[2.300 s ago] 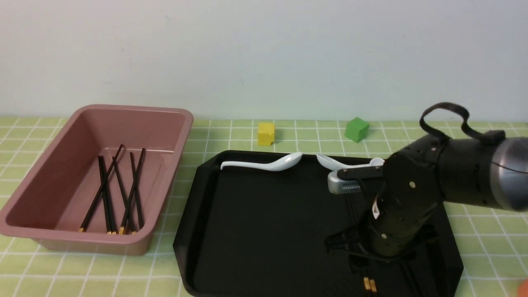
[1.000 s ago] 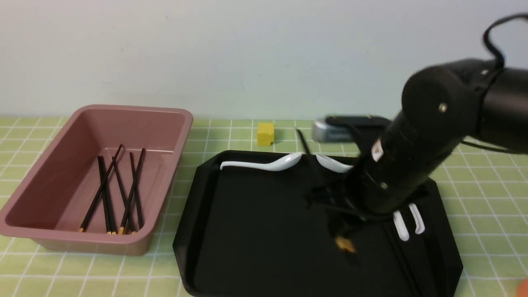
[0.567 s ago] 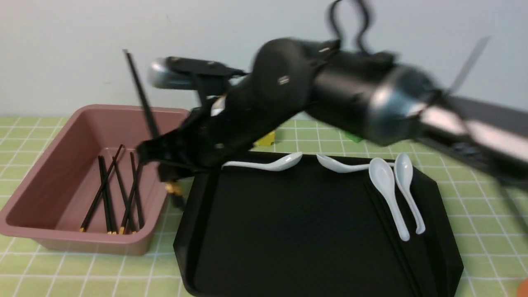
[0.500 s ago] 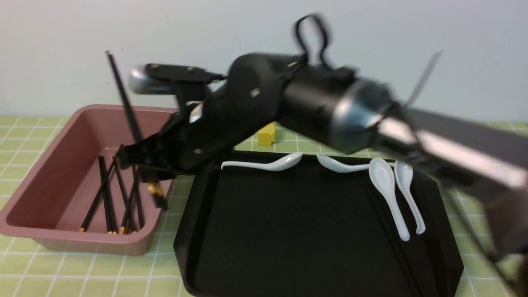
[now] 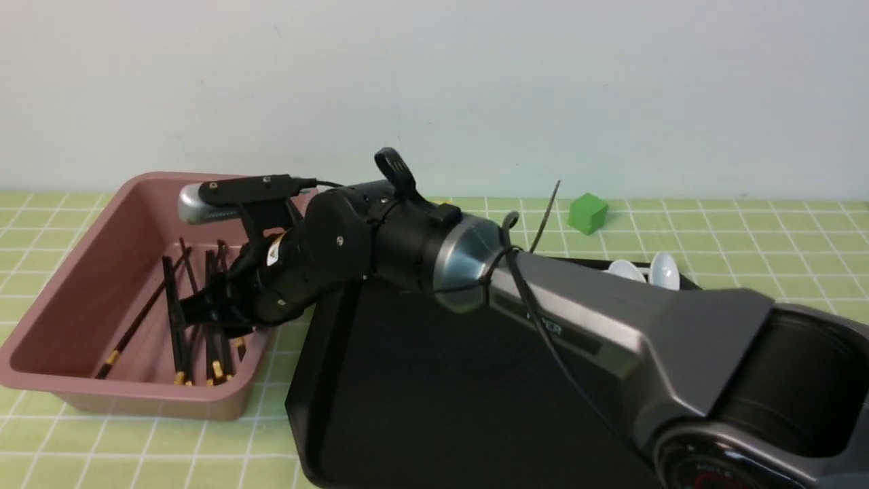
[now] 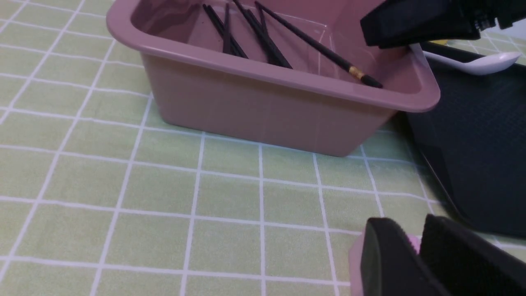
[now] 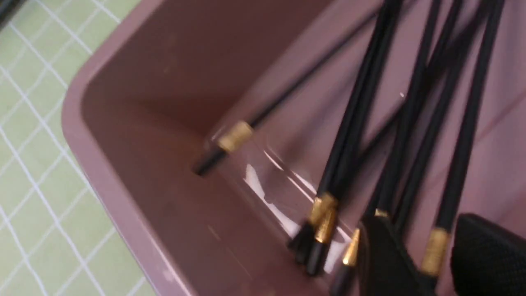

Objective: On green tablecloth take chopsticks from black tray and put them in box.

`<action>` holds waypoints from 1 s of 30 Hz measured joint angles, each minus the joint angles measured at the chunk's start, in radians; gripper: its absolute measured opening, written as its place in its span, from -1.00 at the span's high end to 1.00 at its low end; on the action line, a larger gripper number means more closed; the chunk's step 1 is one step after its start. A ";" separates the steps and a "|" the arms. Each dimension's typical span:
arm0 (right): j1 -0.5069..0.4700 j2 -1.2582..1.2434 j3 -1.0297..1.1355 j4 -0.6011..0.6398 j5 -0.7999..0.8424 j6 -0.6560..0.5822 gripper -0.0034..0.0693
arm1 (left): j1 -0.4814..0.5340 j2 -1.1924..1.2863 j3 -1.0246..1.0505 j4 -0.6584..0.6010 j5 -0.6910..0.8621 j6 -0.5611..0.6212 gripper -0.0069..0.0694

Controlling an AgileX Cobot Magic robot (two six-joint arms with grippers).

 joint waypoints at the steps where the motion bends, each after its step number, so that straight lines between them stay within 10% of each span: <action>1: 0.000 -0.008 0.000 -0.010 0.017 0.000 0.26 | 0.000 0.000 0.000 0.000 0.000 0.000 0.44; 8: 0.000 -0.315 -0.004 -0.250 0.320 0.000 0.88 | 0.000 0.000 0.000 0.000 0.000 0.000 0.43; 17: 0.000 -0.740 0.049 -0.579 0.619 0.021 0.94 | 0.000 0.000 0.000 0.000 0.000 0.000 0.41; 25: 0.000 -1.169 0.630 -0.606 0.529 0.152 0.94 | 0.000 0.000 0.000 0.000 0.000 0.000 0.39; 30: 0.000 -1.465 1.182 -0.613 0.087 0.273 0.93 | 0.000 0.000 0.000 0.000 0.000 0.000 0.38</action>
